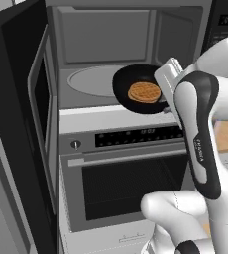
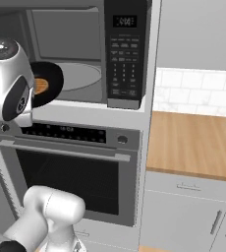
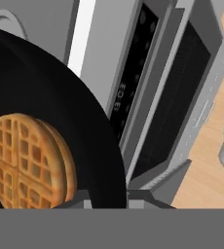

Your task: Open the microwave, place the bowl with waffle inside the microwave, then close the microwave door and turn it on.

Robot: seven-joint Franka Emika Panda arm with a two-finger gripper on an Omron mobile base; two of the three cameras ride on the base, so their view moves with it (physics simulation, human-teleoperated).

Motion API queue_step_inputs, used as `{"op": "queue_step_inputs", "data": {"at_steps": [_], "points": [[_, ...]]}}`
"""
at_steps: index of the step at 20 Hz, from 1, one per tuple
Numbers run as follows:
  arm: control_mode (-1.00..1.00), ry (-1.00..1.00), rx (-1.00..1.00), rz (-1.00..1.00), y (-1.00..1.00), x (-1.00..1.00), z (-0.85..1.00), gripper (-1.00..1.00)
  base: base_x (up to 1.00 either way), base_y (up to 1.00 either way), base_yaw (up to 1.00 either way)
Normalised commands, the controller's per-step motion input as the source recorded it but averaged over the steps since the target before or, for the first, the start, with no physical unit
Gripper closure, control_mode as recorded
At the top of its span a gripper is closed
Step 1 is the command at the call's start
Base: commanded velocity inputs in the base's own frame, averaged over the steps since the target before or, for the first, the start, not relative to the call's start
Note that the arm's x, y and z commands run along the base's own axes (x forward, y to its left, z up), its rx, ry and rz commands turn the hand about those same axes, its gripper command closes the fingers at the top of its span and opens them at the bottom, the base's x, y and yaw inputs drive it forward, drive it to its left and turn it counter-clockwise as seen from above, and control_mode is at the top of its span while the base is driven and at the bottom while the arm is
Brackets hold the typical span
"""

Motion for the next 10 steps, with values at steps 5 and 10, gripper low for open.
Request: {"op": "queue_step_inputs", "data": {"at_steps": [5,10], "points": [[-1.0,0.0,0.0,0.02,0.16,0.31,0.01,1.0,0.0,0.0,0.0],[-1.0,0.0,0.0,0.01,0.12,0.34,0.0,1.0,0.0,0.0,0.0]]}}
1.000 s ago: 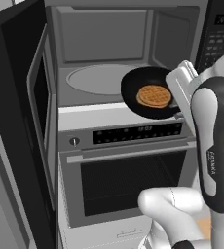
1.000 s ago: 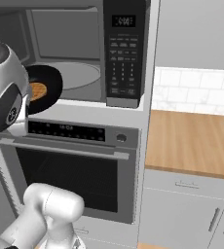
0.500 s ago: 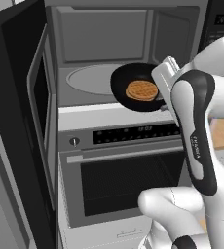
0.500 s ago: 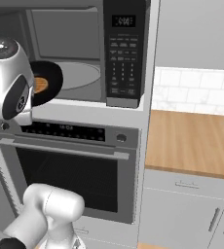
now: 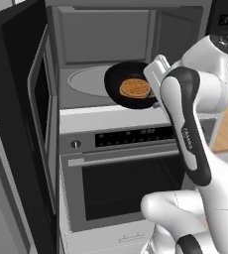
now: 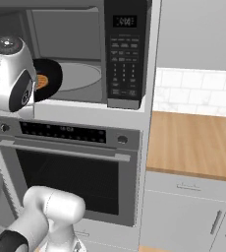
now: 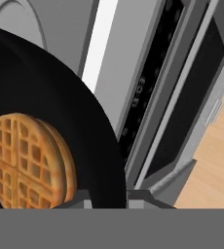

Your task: Open the microwave, place the bowl with waffle inside the microwave, then close the microwave door and turn it on.

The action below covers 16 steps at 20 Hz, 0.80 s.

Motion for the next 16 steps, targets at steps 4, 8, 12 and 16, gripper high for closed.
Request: {"op": "queue_step_inputs", "data": {"at_steps": [4,8,12,16], "points": [[-1.0,0.0,0.0,0.0,0.01,0.47,0.14,1.0,0.0,0.0,0.0],[-1.0,0.0,0.0,0.0,0.0,0.66,0.17,1.0,0.0,0.0,0.0],[-1.0,0.0,0.0,0.0,0.0,0.67,0.05,1.0,0.0,0.0,0.0],[-1.0,0.0,0.0,0.0,0.0,0.56,0.0,1.0,0.0,0.0,0.0]]}}
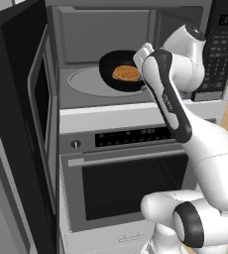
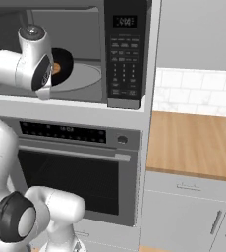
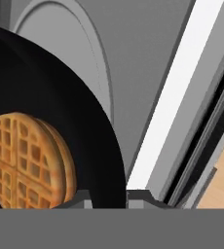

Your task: Open the microwave, place the bowl with waffle inside the microwave, then close the microwave door and turn it on.

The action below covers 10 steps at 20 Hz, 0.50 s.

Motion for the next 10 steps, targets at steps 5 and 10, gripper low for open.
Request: {"op": "queue_step_inputs", "data": {"at_steps": [5,10], "points": [[-1.0,0.0,0.0,0.0,0.0,0.44,-0.16,1.0,0.0,0.0,0.0],[-1.0,0.0,0.0,0.0,0.0,0.45,-0.19,1.0,0.0,0.0,0.0]]}}
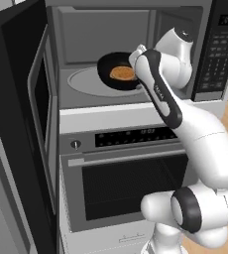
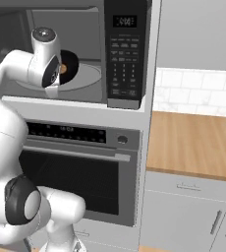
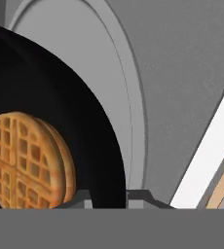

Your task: Open the microwave, place the bowl with waffle inside the microwave, then close the microwave door and turn it on.

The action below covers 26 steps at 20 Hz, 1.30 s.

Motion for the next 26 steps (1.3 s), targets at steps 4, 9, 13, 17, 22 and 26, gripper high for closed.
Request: {"op": "queue_step_inputs", "data": {"at_steps": [4,9,13,17,22,26], "points": [[-1.0,0.0,0.0,0.0,0.0,0.47,-0.21,1.0,0.0,0.0,0.0],[-1.0,0.0,0.0,0.0,0.0,0.39,-0.08,1.0,0.0,0.0,0.0],[-1.0,0.0,0.0,0.0,0.0,0.31,-0.04,1.0,0.0,0.0,0.0],[-1.0,0.0,0.0,0.0,0.02,0.0,0.0,1.0,0.0,0.0,0.0],[-1.0,0.0,0.0,0.0,0.0,0.0,0.0,1.0,0.0,0.0,0.0],[-1.0,0.0,0.0,0.0,0.0,0.0,0.0,-1.0,0.0,0.0,0.0]]}}
